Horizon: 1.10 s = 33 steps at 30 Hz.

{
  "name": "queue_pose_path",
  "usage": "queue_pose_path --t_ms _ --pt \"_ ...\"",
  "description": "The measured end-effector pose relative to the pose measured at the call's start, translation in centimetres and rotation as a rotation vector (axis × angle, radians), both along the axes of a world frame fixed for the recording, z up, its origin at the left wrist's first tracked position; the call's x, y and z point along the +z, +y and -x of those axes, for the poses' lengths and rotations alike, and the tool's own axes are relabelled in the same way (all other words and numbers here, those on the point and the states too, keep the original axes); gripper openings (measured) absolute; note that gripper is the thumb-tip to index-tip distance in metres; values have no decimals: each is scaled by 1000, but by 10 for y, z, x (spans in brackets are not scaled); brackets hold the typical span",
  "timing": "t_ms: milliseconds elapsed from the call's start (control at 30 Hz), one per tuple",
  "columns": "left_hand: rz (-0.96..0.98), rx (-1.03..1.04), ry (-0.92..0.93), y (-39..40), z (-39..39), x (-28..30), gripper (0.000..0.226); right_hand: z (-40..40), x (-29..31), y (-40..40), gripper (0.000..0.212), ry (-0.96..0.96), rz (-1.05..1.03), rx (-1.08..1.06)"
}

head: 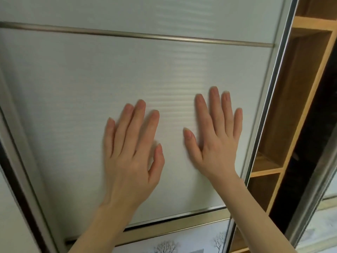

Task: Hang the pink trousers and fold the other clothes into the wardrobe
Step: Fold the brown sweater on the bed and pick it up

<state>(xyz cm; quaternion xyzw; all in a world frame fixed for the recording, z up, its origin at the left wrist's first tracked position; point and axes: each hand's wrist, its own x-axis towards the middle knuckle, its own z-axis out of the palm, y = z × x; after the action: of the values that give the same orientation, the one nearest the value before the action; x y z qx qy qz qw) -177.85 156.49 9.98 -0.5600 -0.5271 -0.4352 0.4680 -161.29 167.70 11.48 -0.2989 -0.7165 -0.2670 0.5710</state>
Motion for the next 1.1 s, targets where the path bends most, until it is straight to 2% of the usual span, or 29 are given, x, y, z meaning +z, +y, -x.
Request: queue_pose_path --t_ms 300,500,800,900,1100 --pt "-21 188 15 32 -42 -11 61 -55 0 36 63 -4 -17 25" --pt "-38 284 -100 39 -51 -19 68 -91 0 61 62 8 -25 27" --pt "-52 317 -33 71 -100 -23 65 -147 -1 96 61 21 -38 26" --pt "-56 322 -68 79 -108 -25 65 -166 -1 109 61 26 -40 22" --pt "-20 354 -27 91 -128 -27 62 -177 -7 110 63 158 115 148"
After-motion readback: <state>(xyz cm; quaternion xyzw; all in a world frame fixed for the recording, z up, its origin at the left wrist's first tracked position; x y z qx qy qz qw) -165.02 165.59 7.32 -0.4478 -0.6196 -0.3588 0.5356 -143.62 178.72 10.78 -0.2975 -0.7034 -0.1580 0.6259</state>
